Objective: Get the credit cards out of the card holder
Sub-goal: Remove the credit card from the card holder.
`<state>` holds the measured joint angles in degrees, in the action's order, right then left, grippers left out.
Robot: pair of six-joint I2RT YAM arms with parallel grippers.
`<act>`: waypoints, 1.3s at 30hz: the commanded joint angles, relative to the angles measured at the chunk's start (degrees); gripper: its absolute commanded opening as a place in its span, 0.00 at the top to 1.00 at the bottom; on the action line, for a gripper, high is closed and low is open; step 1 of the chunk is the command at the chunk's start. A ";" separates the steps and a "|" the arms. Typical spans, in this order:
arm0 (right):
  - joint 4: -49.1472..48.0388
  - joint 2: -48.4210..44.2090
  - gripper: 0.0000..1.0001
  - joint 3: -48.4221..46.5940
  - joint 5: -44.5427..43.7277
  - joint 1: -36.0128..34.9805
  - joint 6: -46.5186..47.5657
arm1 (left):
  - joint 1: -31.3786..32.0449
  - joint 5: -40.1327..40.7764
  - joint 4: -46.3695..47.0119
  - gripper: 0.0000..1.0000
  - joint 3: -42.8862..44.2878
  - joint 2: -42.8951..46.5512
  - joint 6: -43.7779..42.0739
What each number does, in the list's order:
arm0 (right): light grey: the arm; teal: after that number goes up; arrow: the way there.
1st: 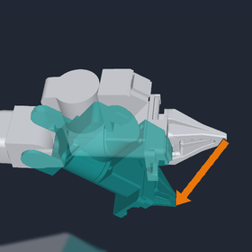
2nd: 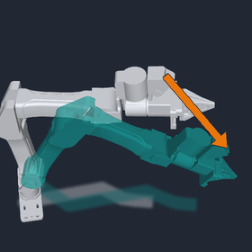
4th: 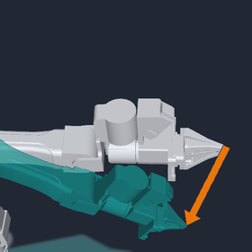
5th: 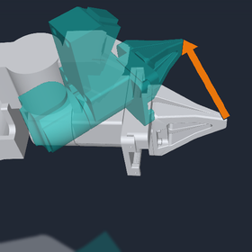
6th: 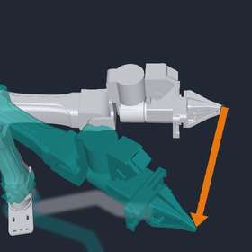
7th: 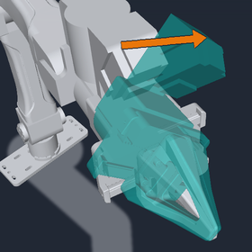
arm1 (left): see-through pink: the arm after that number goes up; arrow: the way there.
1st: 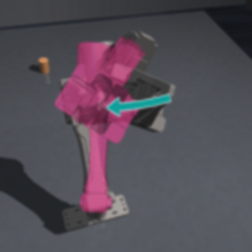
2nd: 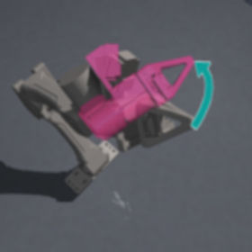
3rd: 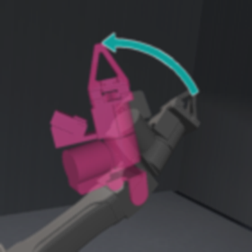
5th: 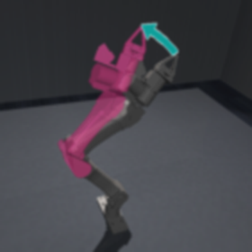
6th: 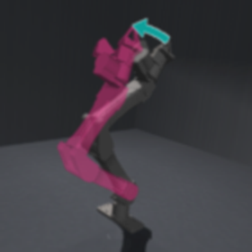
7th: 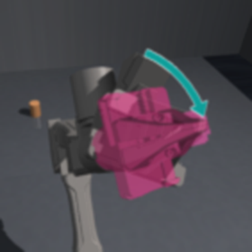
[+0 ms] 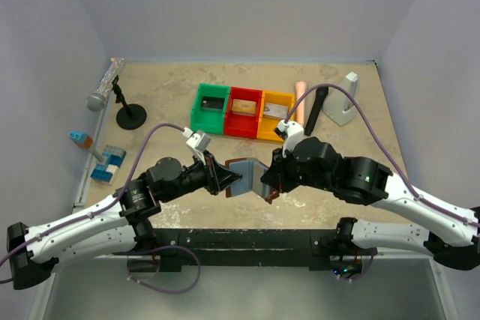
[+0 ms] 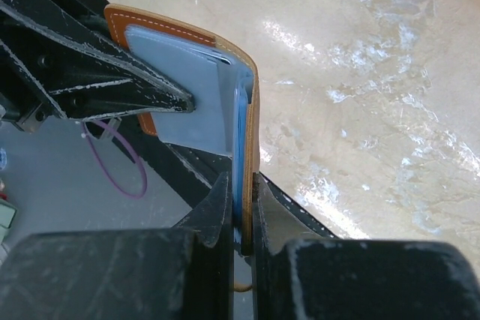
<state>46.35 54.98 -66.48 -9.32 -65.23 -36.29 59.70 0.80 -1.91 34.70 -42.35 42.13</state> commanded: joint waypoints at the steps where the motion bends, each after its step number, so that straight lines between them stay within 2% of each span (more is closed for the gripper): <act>1: -5.91 -3.91 1.00 1.08 4.31 -0.25 3.06 | -0.11 2.19 -2.21 1.00 0.11 2.26 -2.05; 6: -7.33 -5.32 0.99 2.14 6.60 -0.16 4.65 | -0.20 2.10 -3.71 1.00 0.11 5.43 -2.32; 8: -7.06 -5.67 0.86 2.23 6.33 -0.16 4.83 | -0.20 2.54 -5.02 1.00 0.72 6.40 -2.05; 9: -7.41 -6.02 0.76 2.40 6.25 -0.07 4.83 | -0.20 2.80 -5.81 1.00 1.16 6.75 -1.88; 11: -7.85 -6.90 0.66 2.76 6.25 -0.07 5.00 | -0.20 3.24 -7.13 1.00 1.95 7.36 -1.88; 14: -8.29 -7.96 0.60 3.20 6.33 0.10 5.18 | -0.20 3.68 -8.54 1.00 2.57 8.07 -1.96; 22: -8.91 -7.87 0.57 3.64 7.56 0.19 5.62 | -0.20 2.72 -9.25 1.00 3.53 7.90 -1.52; 30: -6.53 -5.50 0.44 2.58 4.93 0.37 5.18 | -0.20 0.70 -8.99 1.00 4.32 7.98 -1.00; 39: -5.83 -5.06 0.46 2.76 3.17 1.33 4.56 | -0.20 -0.27 -8.90 1.00 4.41 8.86 -0.73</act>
<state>40.16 50.26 -63.20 -4.14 -64.42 -31.90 59.48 1.67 -12.99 36.27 -34.48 40.95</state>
